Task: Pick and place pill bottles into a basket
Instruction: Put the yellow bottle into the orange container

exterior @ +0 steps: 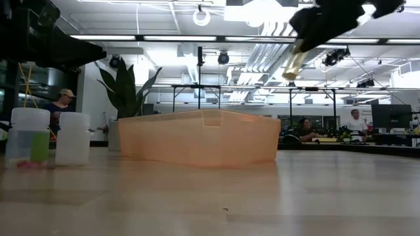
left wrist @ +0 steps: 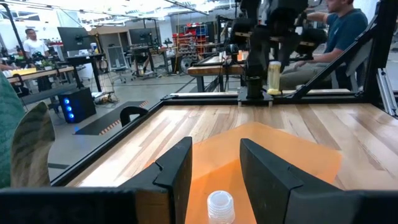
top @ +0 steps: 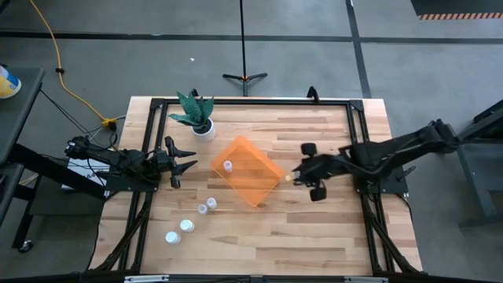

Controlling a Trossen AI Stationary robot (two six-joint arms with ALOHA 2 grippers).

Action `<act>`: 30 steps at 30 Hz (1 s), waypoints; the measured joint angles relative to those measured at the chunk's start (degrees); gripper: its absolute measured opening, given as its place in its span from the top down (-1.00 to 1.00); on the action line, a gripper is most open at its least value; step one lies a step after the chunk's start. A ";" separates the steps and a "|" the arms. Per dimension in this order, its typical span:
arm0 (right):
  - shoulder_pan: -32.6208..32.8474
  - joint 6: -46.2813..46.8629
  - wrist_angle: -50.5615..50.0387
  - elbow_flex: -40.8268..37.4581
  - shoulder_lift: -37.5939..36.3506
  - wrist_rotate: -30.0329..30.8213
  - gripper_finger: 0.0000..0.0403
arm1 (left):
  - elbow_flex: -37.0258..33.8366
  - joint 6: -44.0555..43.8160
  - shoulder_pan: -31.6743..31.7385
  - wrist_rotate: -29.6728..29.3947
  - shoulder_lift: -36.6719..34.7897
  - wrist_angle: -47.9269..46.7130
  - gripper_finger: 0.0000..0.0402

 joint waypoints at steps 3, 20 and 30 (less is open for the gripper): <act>-3.64 -4.15 -1.18 4.37 5.26 -4.62 0.42 | 0.00 0.00 0.00 0.02 0.00 0.00 0.15; -12.09 -12.26 -13.01 23.46 28.70 -12.99 0.42 | 0.00 -0.04 0.00 0.04 0.26 0.00 0.15; -14.22 -13.75 -12.83 23.57 36.02 -13.99 0.41 | 0.00 -0.04 0.00 0.04 0.26 -0.02 0.15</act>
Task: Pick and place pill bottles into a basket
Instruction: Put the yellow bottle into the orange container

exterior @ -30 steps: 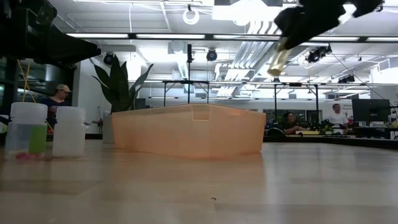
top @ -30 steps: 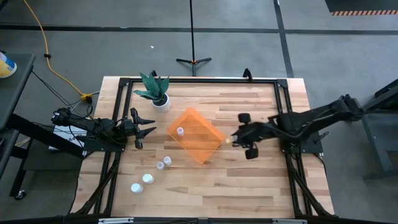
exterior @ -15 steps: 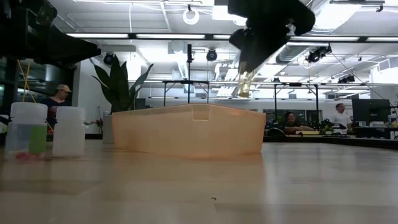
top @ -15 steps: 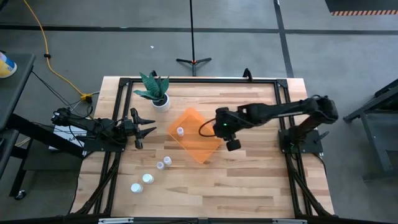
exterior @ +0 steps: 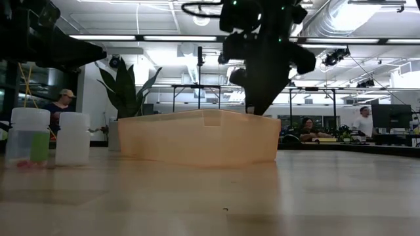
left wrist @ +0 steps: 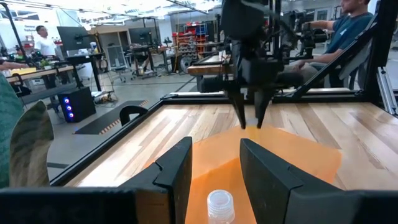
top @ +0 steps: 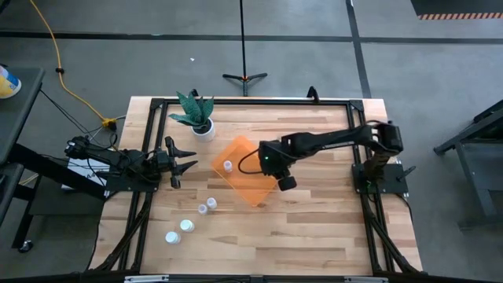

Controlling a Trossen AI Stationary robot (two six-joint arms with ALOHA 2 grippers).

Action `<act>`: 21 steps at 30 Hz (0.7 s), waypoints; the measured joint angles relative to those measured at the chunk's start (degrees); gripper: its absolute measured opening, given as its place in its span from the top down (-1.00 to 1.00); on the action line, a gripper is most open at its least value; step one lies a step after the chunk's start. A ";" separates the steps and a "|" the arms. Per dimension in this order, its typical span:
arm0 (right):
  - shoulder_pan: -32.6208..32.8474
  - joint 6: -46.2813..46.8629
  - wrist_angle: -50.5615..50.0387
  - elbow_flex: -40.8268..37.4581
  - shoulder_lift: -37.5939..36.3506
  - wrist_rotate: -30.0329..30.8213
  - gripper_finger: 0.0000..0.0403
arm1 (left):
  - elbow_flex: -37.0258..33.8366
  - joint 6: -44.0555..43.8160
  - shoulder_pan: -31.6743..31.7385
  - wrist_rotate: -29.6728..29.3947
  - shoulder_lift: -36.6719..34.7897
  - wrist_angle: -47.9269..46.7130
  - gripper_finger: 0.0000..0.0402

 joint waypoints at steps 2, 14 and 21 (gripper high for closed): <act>-0.54 0.00 0.59 0.02 0.83 -0.75 0.41 | 0.00 -0.01 0.00 0.00 0.00 0.02 0.15; -2.27 1.26 3.52 -0.52 2.50 -5.39 0.33 | 0.00 0.00 0.00 0.00 0.00 0.02 0.15; -2.24 1.11 3.85 -0.55 2.50 -4.86 0.17 | 0.00 0.02 0.00 0.02 0.00 0.01 0.15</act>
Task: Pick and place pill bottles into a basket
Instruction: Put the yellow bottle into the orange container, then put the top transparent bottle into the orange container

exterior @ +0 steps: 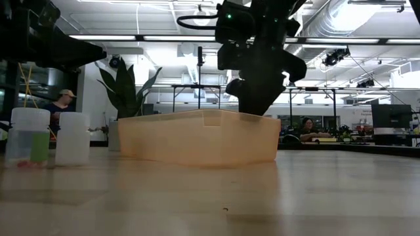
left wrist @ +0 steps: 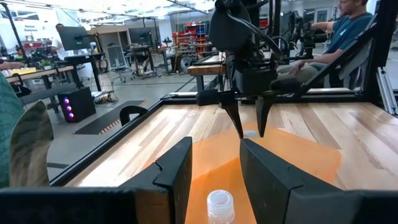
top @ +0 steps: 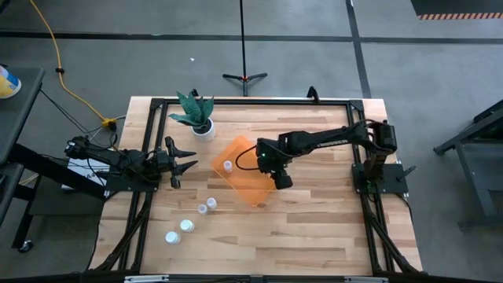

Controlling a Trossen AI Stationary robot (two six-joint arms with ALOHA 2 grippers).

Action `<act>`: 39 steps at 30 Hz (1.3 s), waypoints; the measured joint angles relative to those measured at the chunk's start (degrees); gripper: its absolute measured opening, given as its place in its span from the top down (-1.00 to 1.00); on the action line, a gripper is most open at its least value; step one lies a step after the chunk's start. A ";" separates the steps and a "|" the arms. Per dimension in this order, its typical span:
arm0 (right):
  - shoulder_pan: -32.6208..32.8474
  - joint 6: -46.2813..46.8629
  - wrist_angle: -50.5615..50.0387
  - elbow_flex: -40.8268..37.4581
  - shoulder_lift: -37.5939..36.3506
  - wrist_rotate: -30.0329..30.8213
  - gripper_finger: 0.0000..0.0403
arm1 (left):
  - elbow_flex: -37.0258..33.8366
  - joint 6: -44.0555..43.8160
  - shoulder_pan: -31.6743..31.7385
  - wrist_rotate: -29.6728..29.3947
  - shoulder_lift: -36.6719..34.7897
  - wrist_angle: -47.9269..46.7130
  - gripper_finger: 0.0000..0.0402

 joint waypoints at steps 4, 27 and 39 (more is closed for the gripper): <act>0.00 0.02 -1.29 0.69 -0.41 1.94 0.12 | 0.00 0.00 0.00 0.00 0.02 -0.01 0.15; -3.87 14.07 28.54 -38.96 -46.93 -2.37 0.35 | 0.00 -0.04 0.00 0.00 0.02 0.01 0.15; 3.37 19.66 40.95 -59.53 -80.83 12.11 0.36 | 0.00 -1.05 0.00 -0.01 0.02 0.01 0.15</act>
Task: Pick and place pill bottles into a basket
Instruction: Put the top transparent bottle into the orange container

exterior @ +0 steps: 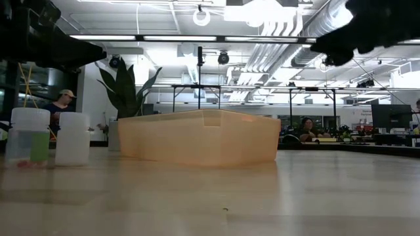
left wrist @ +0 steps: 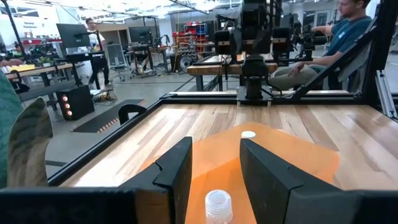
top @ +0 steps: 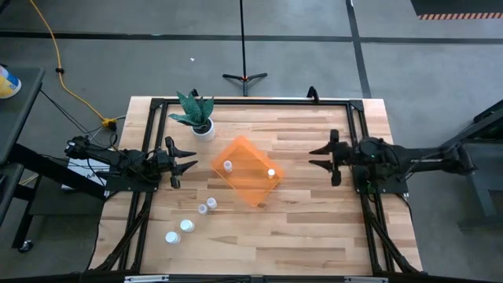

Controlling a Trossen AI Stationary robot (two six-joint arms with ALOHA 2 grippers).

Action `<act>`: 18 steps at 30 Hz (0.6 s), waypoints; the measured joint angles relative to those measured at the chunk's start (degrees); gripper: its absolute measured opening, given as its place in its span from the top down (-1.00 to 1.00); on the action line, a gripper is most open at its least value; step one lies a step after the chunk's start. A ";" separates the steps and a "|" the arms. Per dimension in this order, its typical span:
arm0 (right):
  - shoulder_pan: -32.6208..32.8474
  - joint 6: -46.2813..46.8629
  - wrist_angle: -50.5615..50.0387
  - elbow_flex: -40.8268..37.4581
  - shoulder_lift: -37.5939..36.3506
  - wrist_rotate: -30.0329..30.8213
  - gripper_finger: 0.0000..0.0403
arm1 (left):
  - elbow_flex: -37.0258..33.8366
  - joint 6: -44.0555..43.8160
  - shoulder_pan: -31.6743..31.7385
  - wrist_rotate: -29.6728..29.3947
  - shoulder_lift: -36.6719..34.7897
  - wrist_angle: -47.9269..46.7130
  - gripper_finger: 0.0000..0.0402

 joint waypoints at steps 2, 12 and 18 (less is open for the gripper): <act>1.14 -0.46 1.41 -2.97 -3.28 2.63 0.36 | 0.00 -0.02 0.00 -0.01 0.00 -0.02 0.15; 4.74 -3.83 9.28 -12.81 -14.48 2.50 0.36 | 0.00 -0.07 0.00 -0.01 0.00 0.00 0.15; 4.79 -6.15 15.08 -14.58 -15.45 3.01 0.36 | 0.00 -0.02 0.00 -0.03 0.00 0.23 0.15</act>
